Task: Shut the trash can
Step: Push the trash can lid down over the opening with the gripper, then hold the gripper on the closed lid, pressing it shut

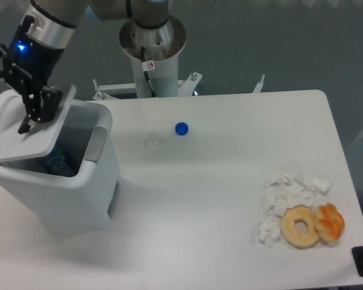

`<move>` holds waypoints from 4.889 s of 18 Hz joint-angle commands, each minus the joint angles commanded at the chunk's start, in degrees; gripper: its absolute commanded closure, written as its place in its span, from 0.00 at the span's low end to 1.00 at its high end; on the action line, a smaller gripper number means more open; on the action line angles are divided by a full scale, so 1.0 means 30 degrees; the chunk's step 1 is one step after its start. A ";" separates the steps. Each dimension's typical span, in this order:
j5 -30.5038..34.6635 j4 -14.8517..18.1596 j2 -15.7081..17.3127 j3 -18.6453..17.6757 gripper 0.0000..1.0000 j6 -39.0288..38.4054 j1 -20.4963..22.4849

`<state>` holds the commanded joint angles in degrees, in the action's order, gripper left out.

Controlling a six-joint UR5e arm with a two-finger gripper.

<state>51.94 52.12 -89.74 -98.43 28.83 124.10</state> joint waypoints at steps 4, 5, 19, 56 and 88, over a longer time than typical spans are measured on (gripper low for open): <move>0.0000 0.0058 -0.0029 -0.0060 0.00 -0.0117 0.0294; -0.0029 0.0088 0.0000 -0.0089 0.00 -0.0146 0.0411; -0.0029 0.0146 -0.0029 -0.0440 0.00 -0.0146 0.0939; 0.0059 0.0234 -0.0059 -0.0880 0.00 -0.0059 0.1350; 0.0557 0.0205 -0.0205 -0.0880 0.00 -0.0029 0.1320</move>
<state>53.61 52.73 -90.35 -101.07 28.74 128.06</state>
